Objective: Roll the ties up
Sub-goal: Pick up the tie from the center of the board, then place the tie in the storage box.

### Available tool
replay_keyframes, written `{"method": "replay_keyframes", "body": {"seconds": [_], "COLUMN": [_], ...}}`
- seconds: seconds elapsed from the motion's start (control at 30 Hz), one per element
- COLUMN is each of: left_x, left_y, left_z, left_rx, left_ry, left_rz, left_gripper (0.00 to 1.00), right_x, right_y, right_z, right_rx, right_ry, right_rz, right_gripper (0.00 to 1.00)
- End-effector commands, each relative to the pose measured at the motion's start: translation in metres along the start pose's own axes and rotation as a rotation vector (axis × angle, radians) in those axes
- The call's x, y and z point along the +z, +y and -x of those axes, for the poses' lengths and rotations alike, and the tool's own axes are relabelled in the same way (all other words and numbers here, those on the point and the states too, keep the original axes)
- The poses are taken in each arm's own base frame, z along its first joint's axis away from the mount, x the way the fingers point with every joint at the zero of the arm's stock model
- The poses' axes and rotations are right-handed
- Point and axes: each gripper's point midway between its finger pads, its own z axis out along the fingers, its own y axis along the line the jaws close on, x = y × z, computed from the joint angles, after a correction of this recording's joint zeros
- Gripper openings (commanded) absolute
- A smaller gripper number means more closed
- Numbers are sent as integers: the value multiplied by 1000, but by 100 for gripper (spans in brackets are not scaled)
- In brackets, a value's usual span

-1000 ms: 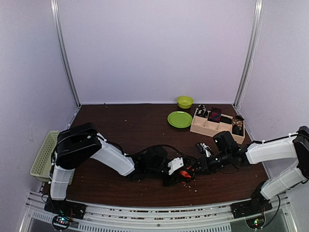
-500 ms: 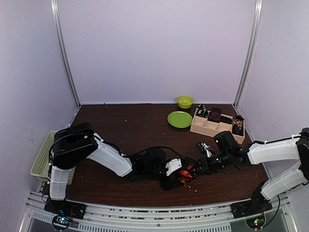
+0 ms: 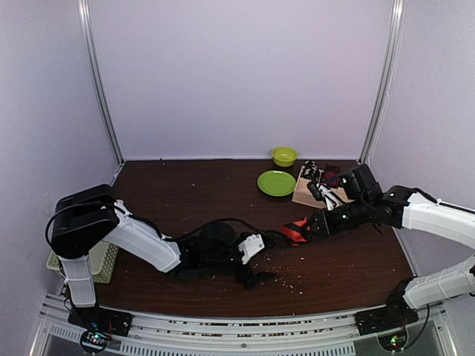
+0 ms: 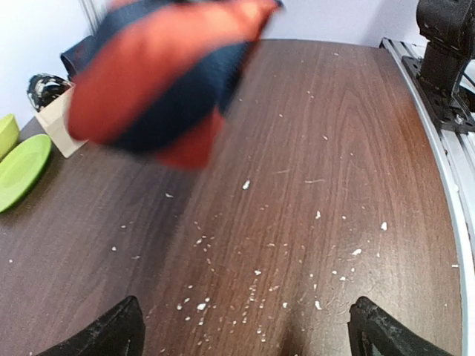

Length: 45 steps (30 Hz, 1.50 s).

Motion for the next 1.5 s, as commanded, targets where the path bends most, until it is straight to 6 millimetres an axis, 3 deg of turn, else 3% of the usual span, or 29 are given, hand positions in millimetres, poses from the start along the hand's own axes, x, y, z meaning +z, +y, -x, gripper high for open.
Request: {"method": "replay_keyframes", "body": {"seconds": [0.0,0.23,0.4,0.53,0.7,0.93,1.13,1.33,1.47], "left_x": [-11,-18,-25,-32,-42,-45,-49,-50,-50], "left_y": [9,4,2,1,1,-1,-1,0,0], "left_z": [23,30,34,37,37,37,38,38,39], "left_rx": [-15,-56,-78,-80,-80,-96,-106,-104,-100], "left_ry": [-96,-164,-206,-222,-240,-252,-272,-285,-291], "left_rz": [60,34,24,24,33,20,21,27,26], "left_gripper": [98,98,98,98,98,98,98,98,98], "right_x": [-37,-105,-125,-133,-129,-105,-83,-77,-63], "right_y": [-16,-29,-46,-88,-146,-205,-226,-240,-249], "right_z": [36,109,132,141,131,113,120,127,119], "right_rx": [-209,-505,-645,-631,-617,-660,-735,-776,-760], "right_ry": [-61,-228,-235,-146,17,259,339,419,466], "right_rz": [-211,-547,-715,-866,-971,-1031,-1016,-1018,-946], "right_gripper": [0,0,0,0,0,0,0,0,0]}}
